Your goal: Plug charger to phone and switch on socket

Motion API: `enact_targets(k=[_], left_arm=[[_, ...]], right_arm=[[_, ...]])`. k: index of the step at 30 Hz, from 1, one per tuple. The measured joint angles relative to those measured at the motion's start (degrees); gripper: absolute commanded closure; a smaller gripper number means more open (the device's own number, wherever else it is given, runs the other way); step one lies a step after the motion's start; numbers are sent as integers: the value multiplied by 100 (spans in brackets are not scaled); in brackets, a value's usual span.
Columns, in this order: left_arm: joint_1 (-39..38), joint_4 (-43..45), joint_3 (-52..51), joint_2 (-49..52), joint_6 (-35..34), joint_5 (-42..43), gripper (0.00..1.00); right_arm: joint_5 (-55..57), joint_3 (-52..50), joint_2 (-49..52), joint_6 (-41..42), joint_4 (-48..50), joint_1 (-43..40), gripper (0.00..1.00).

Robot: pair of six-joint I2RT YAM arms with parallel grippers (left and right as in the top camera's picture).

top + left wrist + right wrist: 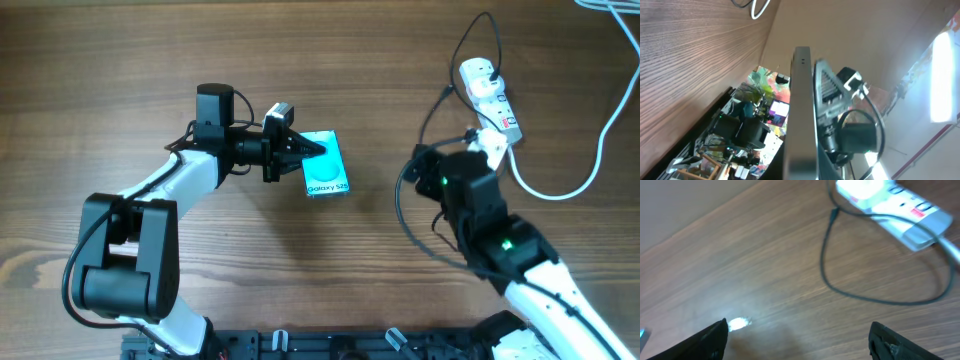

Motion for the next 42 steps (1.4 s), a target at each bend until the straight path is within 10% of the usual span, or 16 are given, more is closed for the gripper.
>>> enact_targets(k=[14,28,37,42], left_arm=[[0,0,0,0,26,-125,96],[0,-22,0,0,24,-190,96],[0,-94,0,0,24,-195,96],[0,-155,0,0,24,-197,96]], right_arm=[[-341,1978,4177,-1196,1303,-1427,2],[-737,2035,5880,-1443,3560,-1530,30],[-935,2131,6264,-1998,4269,-1550,94],[-1714,2317,6201,-2173,3580,-1572,95]])
